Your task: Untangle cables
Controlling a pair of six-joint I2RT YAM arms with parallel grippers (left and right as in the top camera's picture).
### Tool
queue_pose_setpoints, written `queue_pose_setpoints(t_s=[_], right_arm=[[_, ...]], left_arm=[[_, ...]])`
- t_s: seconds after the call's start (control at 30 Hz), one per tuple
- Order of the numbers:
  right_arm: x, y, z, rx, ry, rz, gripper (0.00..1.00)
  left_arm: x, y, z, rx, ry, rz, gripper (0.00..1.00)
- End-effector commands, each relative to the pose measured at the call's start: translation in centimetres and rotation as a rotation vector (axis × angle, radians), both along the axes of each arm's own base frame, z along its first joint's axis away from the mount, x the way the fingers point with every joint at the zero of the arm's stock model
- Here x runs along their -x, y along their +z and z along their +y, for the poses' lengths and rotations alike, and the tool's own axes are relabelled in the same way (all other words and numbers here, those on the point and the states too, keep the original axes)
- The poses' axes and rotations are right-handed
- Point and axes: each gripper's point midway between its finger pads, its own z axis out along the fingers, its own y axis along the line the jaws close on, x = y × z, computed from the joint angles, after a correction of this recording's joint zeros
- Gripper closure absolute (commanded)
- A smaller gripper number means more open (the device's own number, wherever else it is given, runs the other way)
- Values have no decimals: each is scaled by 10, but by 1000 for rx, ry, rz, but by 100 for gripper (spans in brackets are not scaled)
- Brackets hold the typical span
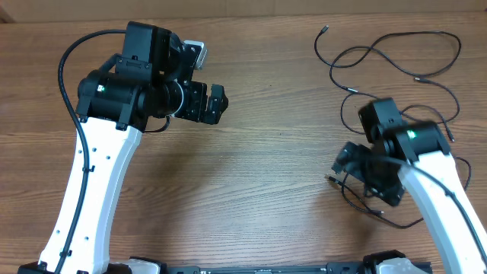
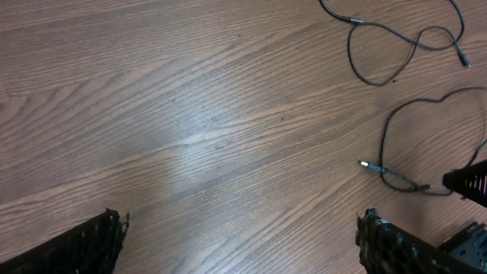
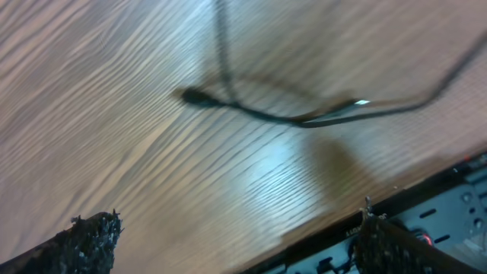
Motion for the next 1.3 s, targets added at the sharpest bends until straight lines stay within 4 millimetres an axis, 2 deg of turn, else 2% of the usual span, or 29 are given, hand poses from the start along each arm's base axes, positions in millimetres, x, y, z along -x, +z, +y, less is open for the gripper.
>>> queue_pose_setpoints(t_s=[0.0,0.23,0.33,0.37,0.5,0.67,0.8,0.83,1.13,1.27], right_arm=[[4,-18,-19,76,-142,-19,0],[-8,-74,-25,0,-243,-28,0],[-5,-85,-28,-76,-322,10,0],[-2,-89,-36,-90,-378,34,0],[6,-96,-46,-99,-446,73,0],[7,-107,-35,-166,-446,69,1],[2,-119,-29,-208,-451,36,25],[3,-122,-29,-206,-470,34,28],[3,-126,-29,-209,-493,28,32],[12,-125,-27,-204,-485,67,30]], left_arm=[[2,4,1,9,17,-4,0],[4,3,1,7,17,3,1],[5,2,2,6,17,10,0],[5,2,2,5,17,12,0],[5,2,2,5,17,10,0],[2,4,1,9,17,-4,0],[1,5,1,11,17,-9,0],[1,5,1,11,17,-9,1],[1,5,1,10,17,-8,0],[1,5,1,10,17,-8,1]])
